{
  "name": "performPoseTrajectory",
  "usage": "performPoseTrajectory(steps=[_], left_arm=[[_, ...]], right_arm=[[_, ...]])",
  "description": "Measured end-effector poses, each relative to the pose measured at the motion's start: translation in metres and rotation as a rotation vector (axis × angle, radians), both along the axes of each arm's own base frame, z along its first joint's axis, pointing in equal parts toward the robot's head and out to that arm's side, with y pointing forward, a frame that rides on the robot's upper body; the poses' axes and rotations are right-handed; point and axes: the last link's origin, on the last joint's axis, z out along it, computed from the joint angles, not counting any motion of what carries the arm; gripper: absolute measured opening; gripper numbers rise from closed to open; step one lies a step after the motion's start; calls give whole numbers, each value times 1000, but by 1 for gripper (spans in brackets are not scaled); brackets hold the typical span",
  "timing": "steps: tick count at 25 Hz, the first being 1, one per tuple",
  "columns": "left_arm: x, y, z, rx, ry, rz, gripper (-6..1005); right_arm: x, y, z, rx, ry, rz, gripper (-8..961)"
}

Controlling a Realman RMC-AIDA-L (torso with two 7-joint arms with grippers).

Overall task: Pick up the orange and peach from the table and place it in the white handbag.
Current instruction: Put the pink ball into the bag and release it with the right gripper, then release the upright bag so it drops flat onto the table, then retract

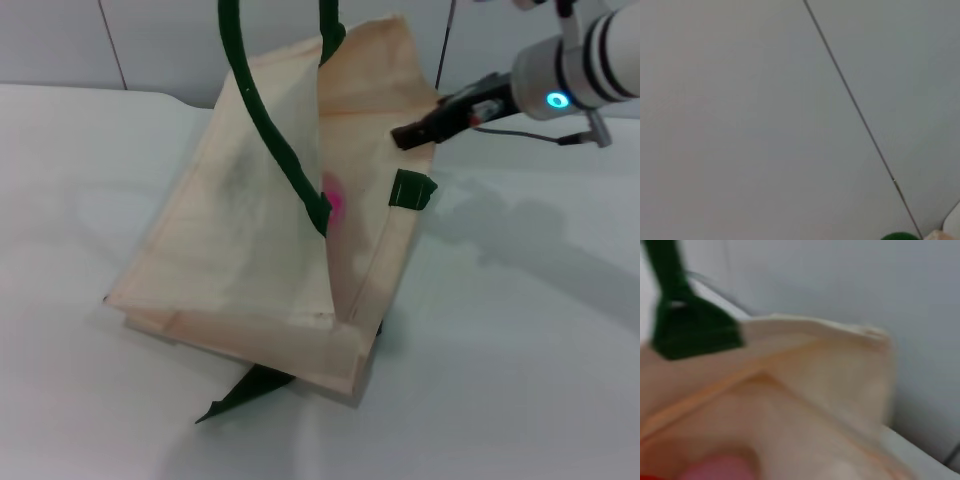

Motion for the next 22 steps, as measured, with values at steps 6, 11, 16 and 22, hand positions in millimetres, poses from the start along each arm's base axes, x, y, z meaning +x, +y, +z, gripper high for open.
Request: performPoseTrajectory(steps=[6,11,16,22], left_arm=[[-10,0,2,9,-4,25,258],[-15,1,6,22,-13,39,262],[-22,2,9,36,-23,54,265],[-27,3,10,47,-35,58,269]], right_arm=[[23,2,29,93,15,-41,868],[43,-3,68,214,39,-56,863],[45,-11,104,364,101,-11,863],[44,-25,134,515,211,62,864]])
